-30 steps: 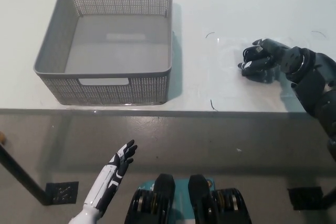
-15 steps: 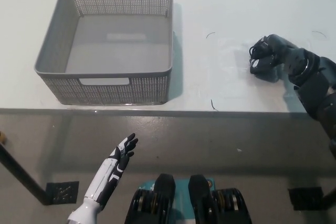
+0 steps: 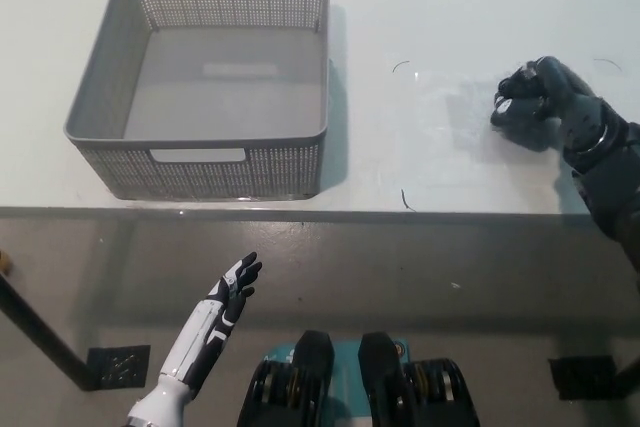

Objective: Use the right hand to pick up a webcam and put it into a container on the left side

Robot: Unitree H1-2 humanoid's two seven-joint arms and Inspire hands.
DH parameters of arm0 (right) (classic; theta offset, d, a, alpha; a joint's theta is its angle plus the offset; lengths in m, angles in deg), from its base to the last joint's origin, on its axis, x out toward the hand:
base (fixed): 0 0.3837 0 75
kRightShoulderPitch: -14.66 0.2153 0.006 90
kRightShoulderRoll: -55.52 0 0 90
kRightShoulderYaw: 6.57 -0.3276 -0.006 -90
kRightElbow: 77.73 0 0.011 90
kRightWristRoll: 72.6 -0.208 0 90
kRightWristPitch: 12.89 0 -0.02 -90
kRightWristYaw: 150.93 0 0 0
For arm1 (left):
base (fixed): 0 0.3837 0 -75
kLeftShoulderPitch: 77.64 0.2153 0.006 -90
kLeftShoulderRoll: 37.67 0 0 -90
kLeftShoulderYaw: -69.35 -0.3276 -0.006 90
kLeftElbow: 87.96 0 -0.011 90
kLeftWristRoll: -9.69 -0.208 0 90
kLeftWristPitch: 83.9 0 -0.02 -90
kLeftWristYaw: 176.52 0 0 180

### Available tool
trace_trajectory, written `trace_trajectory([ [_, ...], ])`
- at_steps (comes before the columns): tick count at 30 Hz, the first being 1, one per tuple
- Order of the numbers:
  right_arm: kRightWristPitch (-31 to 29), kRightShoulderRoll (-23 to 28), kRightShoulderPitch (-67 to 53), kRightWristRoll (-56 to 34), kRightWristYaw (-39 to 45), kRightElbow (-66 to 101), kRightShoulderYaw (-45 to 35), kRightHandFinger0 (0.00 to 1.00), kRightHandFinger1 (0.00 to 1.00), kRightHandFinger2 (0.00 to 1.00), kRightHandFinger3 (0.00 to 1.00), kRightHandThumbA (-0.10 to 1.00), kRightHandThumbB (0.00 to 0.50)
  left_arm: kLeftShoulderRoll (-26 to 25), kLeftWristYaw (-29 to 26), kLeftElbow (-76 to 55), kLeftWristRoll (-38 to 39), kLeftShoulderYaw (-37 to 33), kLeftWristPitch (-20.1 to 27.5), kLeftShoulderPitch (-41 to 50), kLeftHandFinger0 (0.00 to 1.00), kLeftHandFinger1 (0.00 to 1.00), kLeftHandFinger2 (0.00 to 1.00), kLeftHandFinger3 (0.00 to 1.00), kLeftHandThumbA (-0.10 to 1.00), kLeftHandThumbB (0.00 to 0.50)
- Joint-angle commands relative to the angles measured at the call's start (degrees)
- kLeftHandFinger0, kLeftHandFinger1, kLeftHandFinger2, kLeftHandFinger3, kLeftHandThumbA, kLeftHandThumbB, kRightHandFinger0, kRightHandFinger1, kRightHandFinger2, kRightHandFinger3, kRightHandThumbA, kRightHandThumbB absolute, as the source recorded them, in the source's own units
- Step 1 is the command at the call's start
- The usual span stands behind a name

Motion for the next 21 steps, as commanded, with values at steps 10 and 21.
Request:
trace_trajectory([
  [10,-7.78,3.29,10.43,-3.78,-6.05,8.58,-5.28,0.0,0.4,0.76,0.82,-0.1,0.167,-1.02,0.7,-1.06,-0.43,0.03,1.07,-1.02,1.0,1.0,1.0,1.0,1.0,0.186],
  [21,-1.4,1.38,12.53,-1.98,-3.38,26.33,-5.0,0.0,0.36,0.75,0.8,-0.1,0.172,-1.18,1.03,-1.03,-0.2,-0.13,1.29,-0.96,1.0,1.0,1.0,1.0,1.0,0.191],
])
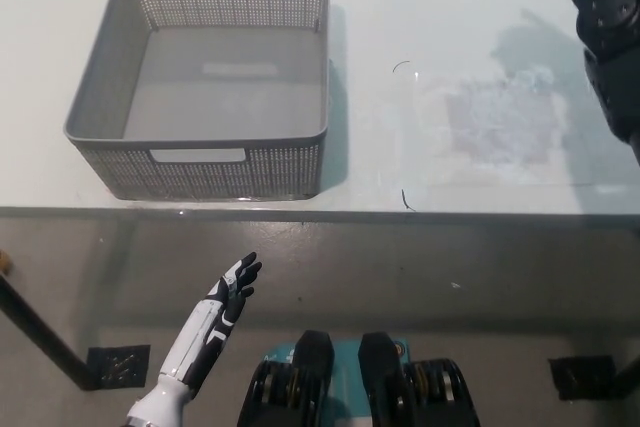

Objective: Use the right hand to pick up a webcam and put it into a container on the left side

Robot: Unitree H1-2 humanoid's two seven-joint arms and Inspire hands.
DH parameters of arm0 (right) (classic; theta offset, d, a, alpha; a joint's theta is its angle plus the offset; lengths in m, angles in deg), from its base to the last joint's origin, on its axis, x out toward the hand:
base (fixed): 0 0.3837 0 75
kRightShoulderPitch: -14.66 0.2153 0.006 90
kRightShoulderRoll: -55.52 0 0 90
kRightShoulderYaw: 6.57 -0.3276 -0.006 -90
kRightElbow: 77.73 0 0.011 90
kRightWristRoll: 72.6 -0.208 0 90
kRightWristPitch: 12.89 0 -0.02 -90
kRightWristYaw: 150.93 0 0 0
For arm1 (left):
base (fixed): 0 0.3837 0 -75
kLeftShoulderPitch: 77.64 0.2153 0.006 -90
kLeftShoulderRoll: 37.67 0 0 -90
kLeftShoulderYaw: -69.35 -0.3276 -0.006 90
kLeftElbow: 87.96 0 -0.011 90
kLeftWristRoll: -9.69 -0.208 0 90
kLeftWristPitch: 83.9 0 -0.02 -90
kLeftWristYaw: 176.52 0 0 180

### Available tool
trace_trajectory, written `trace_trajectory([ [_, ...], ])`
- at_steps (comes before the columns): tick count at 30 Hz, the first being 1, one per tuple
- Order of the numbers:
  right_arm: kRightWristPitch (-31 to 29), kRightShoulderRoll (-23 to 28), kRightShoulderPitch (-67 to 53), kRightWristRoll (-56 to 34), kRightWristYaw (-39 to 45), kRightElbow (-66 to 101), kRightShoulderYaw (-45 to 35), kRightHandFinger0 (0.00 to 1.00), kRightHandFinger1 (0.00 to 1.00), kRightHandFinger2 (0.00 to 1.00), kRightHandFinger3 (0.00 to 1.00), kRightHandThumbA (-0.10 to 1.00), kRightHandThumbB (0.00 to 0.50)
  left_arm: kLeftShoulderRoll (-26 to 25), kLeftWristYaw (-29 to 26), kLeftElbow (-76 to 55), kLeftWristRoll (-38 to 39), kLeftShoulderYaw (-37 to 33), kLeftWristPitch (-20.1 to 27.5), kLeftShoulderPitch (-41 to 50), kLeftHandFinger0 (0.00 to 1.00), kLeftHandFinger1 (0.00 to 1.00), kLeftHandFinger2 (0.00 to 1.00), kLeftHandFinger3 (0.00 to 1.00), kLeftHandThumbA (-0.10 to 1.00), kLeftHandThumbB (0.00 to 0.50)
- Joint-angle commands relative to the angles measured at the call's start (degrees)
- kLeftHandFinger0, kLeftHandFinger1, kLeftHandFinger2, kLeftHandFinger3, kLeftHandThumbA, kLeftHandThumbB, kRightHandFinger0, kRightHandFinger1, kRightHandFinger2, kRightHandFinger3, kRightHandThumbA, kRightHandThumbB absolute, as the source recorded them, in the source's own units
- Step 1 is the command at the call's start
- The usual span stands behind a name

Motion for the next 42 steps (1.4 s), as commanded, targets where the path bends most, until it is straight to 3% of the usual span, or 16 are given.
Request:
trace_trajectory([
  [1,2.35,-0.8,5.45,0.82,-0.47,7.11,0.32,0.09,0.42,0.74,0.79,-0.1,0.172,-1.05,0.94,-0.93,-0.32,-0.14,1.56,-0.97,1.0,1.0,1.0,1.0,1.0,0.181],
  [2,3.25,-1.51,5.67,1.11,-0.23,8.58,0.6,0.05,0.31,0.66,0.76,-0.1,0.174,-1.1,0.83,-0.78,-0.6,-0.18,1.84,-1.08,1.0,1.0,1.0,1.0,1.0,0.177],
  [3,2.76,-2.95,5.92,-0.14,0.71,10.19,0.16,0.0,0.26,0.64,0.75,-0.1,0.173,-1.09,0.93,-0.68,-0.38,-0.18,1.83,-1.07,1.0,1.0,1.0,1.0,1.0,0.181],
  [6,2.96,-5.71,6.69,0.12,0.87,11.71,0.86,0.0,0.28,0.72,0.8,-0.1,0.186,-0.9,1.35,-0.61,0.65,-0.2,1.52,-0.88,1.0,1.0,1.0,1.0,1.0,0.2],
  [11,1.3,-11.34,9.75,-0.1,0.84,8.93,2.03,0.0,0.33,0.73,0.79,-0.1,0.201,-1.02,1.76,-0.64,0.77,-0.33,1.44,-0.71,1.0,1.0,1.0,1.0,1.0,0.214],
  [14,0.51,-13.93,11.37,0.85,-0.57,6.58,2.91,0.0,0.29,0.7,0.74,-0.1,0.241,-1.05,1.88,-0.2,0.65,-0.32,1.85,-0.96,1.0,1.0,1.0,1.0,1.0,0.209],
  [18,-0.19,-17.65,13.21,0.71,-1.33,3.21,3.45,0.0,0.26,0.64,0.65,-0.1,0.221,-1.02,2.13,-0.26,0.48,-0.44,1.83,-1.07,1.0,1.0,1.0,1.0,1.0,0.209],
  [24,-3.06,-21.76,15.21,0.17,-2.44,-3.96,3.75,0.0,0.33,0.75,0.72,-0.1,0.208,-1.05,2.01,0.19,-0.42,-0.69,2.3,-1.39,1.0,1.0,1.0,1.0,1.0,0.21],
  [26,-1.9,-23.05,15.74,-0.56,-1.94,-5.97,3.39,0.0,0.37,0.77,0.74,-0.1,0.173,-1.05,2.35,0.19,0.13,-0.68,2.34,-1.55,1.0,1.0,1.0,1.0,1.0,0.195],
  [28,-1.72,-24.31,15.36,-1.13,-2.4,-7.54,2.91,0.0,0.4,0.8,0.8,-0.1,0.191,-1.13,2.24,-0.07,-0.41,-0.75,2.22,-1.62,1.0,1.0,1.0,1.0,1.0,0.201],
  [30,-1.75,-25.02,15.15,-1.47,-2.48,-9.01,2.7,0.0,0.36,0.77,0.79,-0.1,0.191,-1.34,2.16,0.06,-1.13,-0.87,2.55,-1.85,1.0,1.0,1.0,1.0,1.0,0.198],
  [32,-1.67,-25.71,14.73,-1.18,-3.12,-10.8,2.97,0.0,0.27,0.65,0.69,-0.1,0.206,-1.39,2.53,0.21,-0.68,-0.89,2.59,-1.96,1.0,1.0,1.0,1.0,1.0,0.197],
  [35,-4.18,-26.52,13.07,-1.46,-3.32,-13.48,3.03,0.0,0.22,0.66,0.68,-0.1,0.203,-1.31,3.01,-0.47,0.17,-0.74,0.92,-1.87,1.0,1.0,1.0,1.0,1.0,0.205],
  [38,-3.77,-27.34,11.45,-0.84,-3.24,-15.94,3.88,0.0,0.25,0.69,0.71,-0.1,0.204,-1.5,3.37,-1.21,0.2,-0.84,0.08,-1.81,1.0,1.0,1.0,1.0,0.99,0.189],
  [40,-4.01,-27.57,10.62,-0.61,-2.96,-16.86,4.29,0.0,0.21,0.63,0.71,-0.1,0.201,-1.45,3.34,-1.43,0.15,-0.84,-0.21,-1.83,1.0,1.0,1.0,1.0,0.98,0.184],
  [42,-3.72,-28.13,8.63,-0.02,-2.61,-17.93,5.24,0.0,0.23,0.68,0.74,-0.1,0.194,-1.55,3.4,-1.72,0.06,-0.85,-0.26,-1.8,1.0,1.0,1.0,1.0,0.98,0.184],
])
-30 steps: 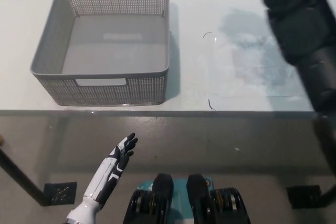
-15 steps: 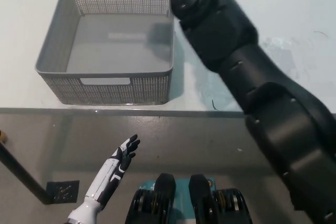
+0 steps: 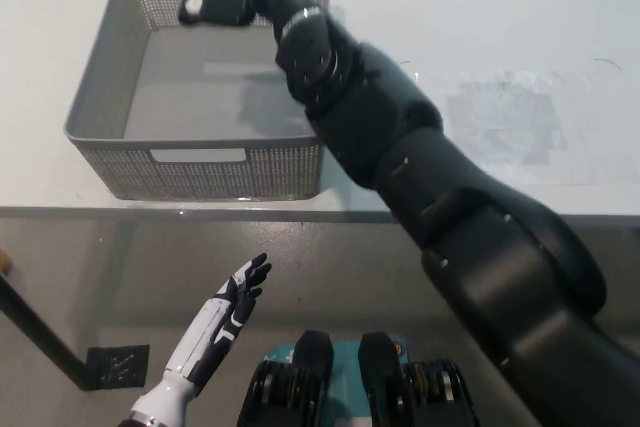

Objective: Use the right hand to pick up a webcam and put it into a container on the left side

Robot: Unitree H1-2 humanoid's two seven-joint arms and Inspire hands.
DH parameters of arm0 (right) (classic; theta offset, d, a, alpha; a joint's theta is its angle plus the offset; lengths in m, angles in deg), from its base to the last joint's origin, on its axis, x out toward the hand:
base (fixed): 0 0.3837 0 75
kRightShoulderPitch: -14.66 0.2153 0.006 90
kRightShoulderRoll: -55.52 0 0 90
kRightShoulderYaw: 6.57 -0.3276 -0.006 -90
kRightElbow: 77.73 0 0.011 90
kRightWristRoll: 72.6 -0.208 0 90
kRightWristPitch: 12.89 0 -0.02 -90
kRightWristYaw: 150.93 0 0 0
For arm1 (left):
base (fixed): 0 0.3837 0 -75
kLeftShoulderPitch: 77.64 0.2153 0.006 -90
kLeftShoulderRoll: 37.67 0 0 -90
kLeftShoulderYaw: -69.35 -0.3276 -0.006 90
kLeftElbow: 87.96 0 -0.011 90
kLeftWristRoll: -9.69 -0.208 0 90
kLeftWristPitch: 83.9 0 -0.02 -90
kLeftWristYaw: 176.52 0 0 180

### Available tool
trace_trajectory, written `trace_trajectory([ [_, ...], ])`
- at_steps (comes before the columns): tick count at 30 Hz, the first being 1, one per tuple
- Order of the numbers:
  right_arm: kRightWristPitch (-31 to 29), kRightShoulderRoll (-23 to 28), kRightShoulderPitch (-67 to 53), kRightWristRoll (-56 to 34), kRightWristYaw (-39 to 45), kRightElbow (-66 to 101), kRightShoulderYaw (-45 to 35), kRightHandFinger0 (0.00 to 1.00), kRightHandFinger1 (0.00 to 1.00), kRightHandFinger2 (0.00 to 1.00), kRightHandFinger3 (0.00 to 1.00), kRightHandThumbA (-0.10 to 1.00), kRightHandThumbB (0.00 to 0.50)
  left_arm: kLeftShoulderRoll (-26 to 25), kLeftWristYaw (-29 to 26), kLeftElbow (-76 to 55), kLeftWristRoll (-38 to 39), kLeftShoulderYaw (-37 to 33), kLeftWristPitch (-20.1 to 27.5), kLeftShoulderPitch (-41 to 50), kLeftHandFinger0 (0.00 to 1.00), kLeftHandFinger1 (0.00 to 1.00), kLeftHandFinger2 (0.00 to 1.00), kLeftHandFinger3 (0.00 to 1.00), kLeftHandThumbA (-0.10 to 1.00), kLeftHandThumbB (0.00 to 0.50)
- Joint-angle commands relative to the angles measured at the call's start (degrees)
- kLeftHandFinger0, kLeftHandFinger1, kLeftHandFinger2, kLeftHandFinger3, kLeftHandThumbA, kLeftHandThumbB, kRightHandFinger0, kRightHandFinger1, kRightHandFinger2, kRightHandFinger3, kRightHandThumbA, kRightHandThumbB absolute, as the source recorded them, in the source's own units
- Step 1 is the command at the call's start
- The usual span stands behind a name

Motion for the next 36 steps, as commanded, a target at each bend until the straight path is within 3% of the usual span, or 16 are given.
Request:
trace_trajectory([
  [1,-3.31,-0.83,-0.1,0.34,-1.71,-1.05,1.1,0.0,0.23,0.69,0.74,-0.1,0.196,-1.02,1.29,-2.23,0.28,-0.17,-0.19,-0.91,1.0,1.0,1.0,1.0,0.98,0.185],
  [4,-3.96,-1.0,-1.97,0.42,-1.62,-1.84,1.88,0.0,0.28,0.73,0.74,-0.1,0.21,-1.0,1.47,-2.25,0.28,-0.23,-0.05,-0.93,1.0,1.0,1.0,1.0,0.98,0.177],
  [7,-3.44,-1.04,-2.85,0.5,-1.59,-2.0,2.4,0.0,0.29,0.71,0.74,-0.1,0.205,-1.03,1.69,-2.04,0.28,-0.19,-0.07,-1.4,1.0,1.0,1.0,1.0,0.98,0.167],
  [12,-2.83,-0.82,-3.57,0.21,-0.75,-1.96,2.66,0.0,0.4,0.82,0.81,-0.1,0.19,-0.91,1.88,-1.76,0.19,-0.2,0.2,-1.62,1.0,1.0,1.0,1.0,0.98,0.169],
  [13,-0.31,-0.72,-3.05,0.67,0.48,-2.32,3.21,0.23,0.67,1.0,1.0,-0.05,0.208,-0.87,1.96,-1.76,0.32,-0.15,0.08,-1.64,1.0,1.0,1.0,1.0,0.97,0.175],
  [14,0.23,-0.7,-2.92,0.93,0.57,-2.4,3.49,0.36,0.67,0.86,0.9,-0.03,0.202,-0.84,1.99,-1.77,0.41,-0.12,0.01,-1.64,1.0,1.0,1.0,1.0,0.97,0.176],
  [15,1.25,-0.58,-2.62,1.33,1.58,-2.52,4.1,0.69,0.86,0.92,1.0,0.25,0.229,-0.82,2.14,-1.82,0.62,-0.1,-0.15,-1.61,1.0,1.0,1.0,1.0,0.97,0.177],
  [16,2.05,-0.27,-2.22,1.24,5.4,-2.51,4.52,1.0,1.0,1.0,1.0,0.52,0.313,-0.74,2.02,-1.83,0.52,-0.05,-0.14,-1.6,1.0,1.0,1.0,1.0,0.96,0.183],
  [19,4.14,0.33,-1.58,1.87,10.36,-2.3,6.04,1.0,1.0,1.0,1.0,0.84,0.421,-0.79,2.05,-1.76,0.23,-0.14,0.12,-1.48,1.0,1.0,1.0,1.0,0.96,0.18],
  [22,4.2,0.84,-1.82,0.99,11.14,-1.54,5.86,1.0,1.0,1.0,1.0,0.9,0.417,-0.77,2.24,-1.38,0.5,-0.05,0.58,-1.73,1.0,1.0,1.0,1.0,0.96,0.187],
  [23,4.5,0.97,-1.77,1.01,11.2,-1.31,5.94,1.0,1.0,1.0,1.0,0.96,0.439,-0.77,2.25,-1.46,0.42,-0.04,0.43,-1.71,1.0,1.0,1.0,1.0,0.96,0.188],
  [29,3.61,2.02,-1.08,0.39,10.23,0.67,5.07,1.0,1.0,1.0,1.0,1.0,0.43,-0.95,2.15,-1.3,-0.48,-0.13,0.83,-1.81,1.0,1.0,1.0,1.0,0.97,0.179],
  [34,1.08,3.83,0.88,-1.09,8.25,5.04,2.93,1.0,1.0,1.0,1.0,1.0,0.48,-1.18,2.76,-1.48,-0.15,-0.26,0.77,-1.79,1.0,1.0,1.0,1.0,0.97,0.18],
  [36,0.04,5.1,1.75,-3.04,8.71,9.51,0.54,1.0,1.0,1.0,1.0,1.0,0.457,-1.12,2.71,-0.88,-0.14,-0.26,1.15,-2.06,1.0,1.0,1.0,1.0,0.97,0.189],
])
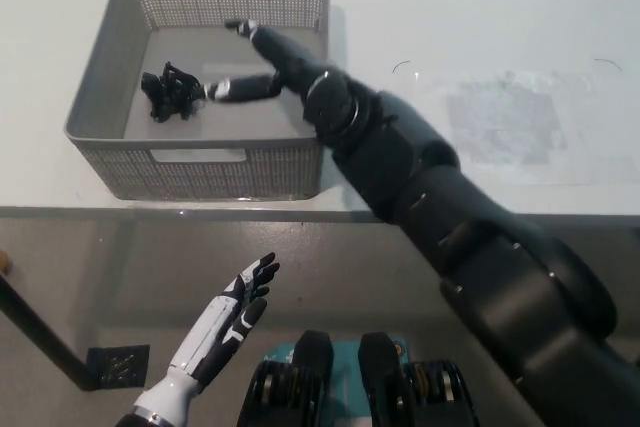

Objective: Use the right hand to pick up a webcam and put it into a container on the left side

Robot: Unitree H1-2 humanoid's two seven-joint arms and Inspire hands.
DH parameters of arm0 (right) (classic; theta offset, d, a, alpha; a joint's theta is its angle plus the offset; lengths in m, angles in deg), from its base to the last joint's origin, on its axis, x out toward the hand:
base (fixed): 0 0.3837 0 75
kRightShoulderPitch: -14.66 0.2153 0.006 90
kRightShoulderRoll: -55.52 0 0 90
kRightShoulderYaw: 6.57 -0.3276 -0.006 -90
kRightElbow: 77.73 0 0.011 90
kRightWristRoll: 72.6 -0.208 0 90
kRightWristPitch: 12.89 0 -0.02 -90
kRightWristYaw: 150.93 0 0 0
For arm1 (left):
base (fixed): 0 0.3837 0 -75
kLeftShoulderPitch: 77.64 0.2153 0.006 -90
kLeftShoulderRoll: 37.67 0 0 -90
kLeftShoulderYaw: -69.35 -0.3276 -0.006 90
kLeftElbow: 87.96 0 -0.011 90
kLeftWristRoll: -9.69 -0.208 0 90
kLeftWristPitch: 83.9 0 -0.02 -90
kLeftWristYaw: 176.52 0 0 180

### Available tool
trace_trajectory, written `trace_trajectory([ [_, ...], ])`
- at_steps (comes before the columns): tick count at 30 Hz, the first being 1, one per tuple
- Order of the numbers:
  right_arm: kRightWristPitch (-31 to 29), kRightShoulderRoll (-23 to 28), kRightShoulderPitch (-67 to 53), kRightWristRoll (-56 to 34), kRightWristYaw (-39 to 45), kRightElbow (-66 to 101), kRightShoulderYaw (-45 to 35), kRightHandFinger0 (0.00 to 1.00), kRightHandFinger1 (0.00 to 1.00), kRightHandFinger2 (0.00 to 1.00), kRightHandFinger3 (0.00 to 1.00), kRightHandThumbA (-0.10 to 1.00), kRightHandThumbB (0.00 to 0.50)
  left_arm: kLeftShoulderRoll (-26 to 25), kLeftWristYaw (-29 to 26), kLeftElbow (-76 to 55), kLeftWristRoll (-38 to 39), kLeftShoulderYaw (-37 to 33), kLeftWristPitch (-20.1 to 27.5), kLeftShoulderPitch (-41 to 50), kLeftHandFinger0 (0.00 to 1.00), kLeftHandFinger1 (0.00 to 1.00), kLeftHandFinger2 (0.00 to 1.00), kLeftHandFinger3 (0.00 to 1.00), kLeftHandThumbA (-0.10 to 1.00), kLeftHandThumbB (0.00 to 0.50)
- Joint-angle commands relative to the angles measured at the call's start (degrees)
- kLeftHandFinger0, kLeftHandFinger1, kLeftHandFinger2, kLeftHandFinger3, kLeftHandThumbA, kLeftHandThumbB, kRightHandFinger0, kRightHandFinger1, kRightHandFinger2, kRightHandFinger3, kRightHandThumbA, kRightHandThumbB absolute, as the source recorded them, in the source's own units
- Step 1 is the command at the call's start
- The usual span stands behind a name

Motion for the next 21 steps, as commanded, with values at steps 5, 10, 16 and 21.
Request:
trace_trajectory([
  [5,-2.06,5.04,6.02,-3.64,1.1,20.02,-5.54,1.0,1.0,1.0,1.0,1.0,0.443,-1.16,0.85,-0.1,0.21,-0.25,2.1,-1.5,1.0,1.0,1.0,1.0,0.95,0.182],
  [10,1.88,7.48,4.8,-4.84,2.19,34.86,-8.07,1.0,1.0,1.0,1.0,1.0,0.433,-1.1,0.52,-0.05,-0.48,-0.37,2.21,-1.3,1.0,1.0,1.0,1.0,0.96,0.17],
  [16,8.0,10.06,0.18,-7.36,4.48,51.85,-11.37,1.0,1.0,1.0,1.0,1.0,0.378,-0.96,0.34,-0.39,-0.84,-0.47,1.55,-1.36,1.0,1.0,1.0,1.0,0.98,0.187],
  [21,10.32,13.31,-9.18,-6.66,5.12,68.67,-12.82,1.0,1.0,1.0,1.0,1.0,0.395,-0.88,0.61,-0.8,0.28,-0.26,1.59,-0.25,1.0,1.0,1.0,1.0,0.96,0.169],
])
